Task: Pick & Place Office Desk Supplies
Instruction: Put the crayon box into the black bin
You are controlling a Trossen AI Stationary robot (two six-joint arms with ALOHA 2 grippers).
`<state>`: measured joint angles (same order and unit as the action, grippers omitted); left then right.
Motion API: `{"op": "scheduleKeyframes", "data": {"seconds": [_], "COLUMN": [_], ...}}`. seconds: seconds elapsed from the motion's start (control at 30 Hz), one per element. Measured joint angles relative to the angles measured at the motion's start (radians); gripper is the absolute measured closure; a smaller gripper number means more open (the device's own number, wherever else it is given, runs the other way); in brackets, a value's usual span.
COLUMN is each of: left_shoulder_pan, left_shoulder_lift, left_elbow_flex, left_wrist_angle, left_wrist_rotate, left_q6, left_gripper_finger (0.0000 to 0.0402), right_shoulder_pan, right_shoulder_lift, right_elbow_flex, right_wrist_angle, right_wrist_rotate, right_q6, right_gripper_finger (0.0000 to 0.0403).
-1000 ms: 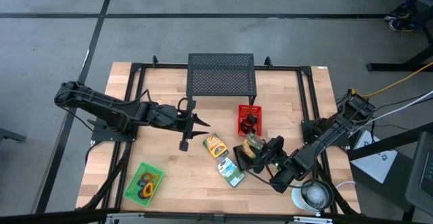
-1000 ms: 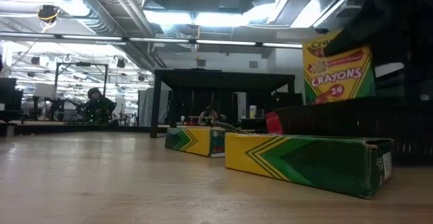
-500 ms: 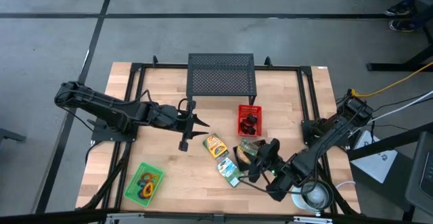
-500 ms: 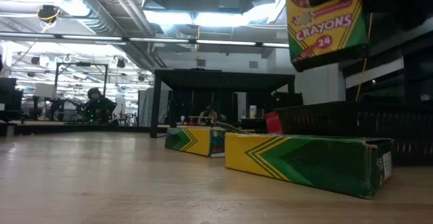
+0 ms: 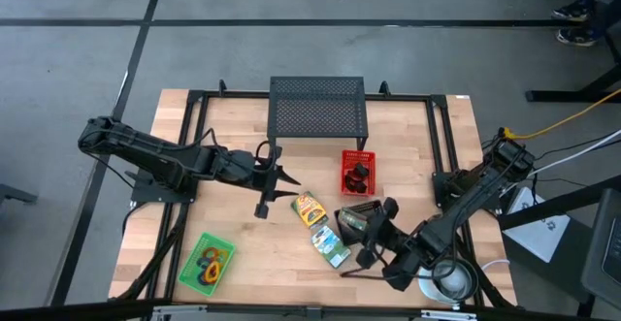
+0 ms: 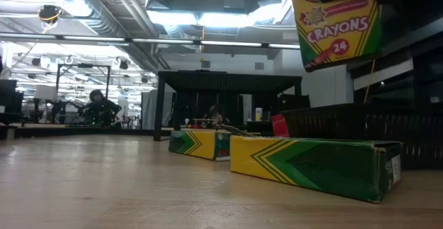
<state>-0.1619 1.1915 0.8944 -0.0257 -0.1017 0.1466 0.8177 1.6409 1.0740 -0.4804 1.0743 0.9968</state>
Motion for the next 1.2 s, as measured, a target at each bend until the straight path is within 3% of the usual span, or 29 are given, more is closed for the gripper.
{"op": "scheduleKeyframes", "data": {"seconds": [0.3, 0.4, 0.6, 0.7, 0.97, 1.2], "left_shoulder_pan": [0.000, 0.000, 0.000, 0.000, 0.000, 0.000], "left_shoulder_lift": [0.000, 0.000, 0.011, 0.031, 0.156, 0.170], "left_elbow_flex": [0.000, 0.000, 0.000, 0.000, 0.000, 0.000], "left_wrist_angle": [0.003, 0.008, 0.055, 0.097, 0.184, 0.300], "left_wrist_rotate": [-0.001, 0.008, 0.136, 0.139, 0.136, 0.217], "left_q6": [-0.027, -0.027, 0.020, 0.040, 0.094, 0.089], "left_gripper_finger": [0.0290, 0.0290, 0.0290, 0.0287, 0.0268, 0.0252], "right_shoulder_pan": [0.002, 0.002, 0.002, -0.001, -0.049, -0.075], "right_shoulder_lift": [0.000, 0.000, -0.016, -0.046, -0.059, -0.063], "right_elbow_flex": [0.000, 0.000, 0.000, 0.000, 0.000, 0.000], "right_wrist_angle": [0.084, 0.077, 0.090, 0.185, 0.619, 0.627], "right_wrist_rotate": [-0.085, -0.056, 0.069, 0.073, -0.010, -0.024], "right_q6": [-0.195, -0.218, -0.278, -0.348, -0.793, -0.801], "right_gripper_finger": [0.0280, 0.0277, 0.0279, 0.0280, 0.0278, 0.0280]}}
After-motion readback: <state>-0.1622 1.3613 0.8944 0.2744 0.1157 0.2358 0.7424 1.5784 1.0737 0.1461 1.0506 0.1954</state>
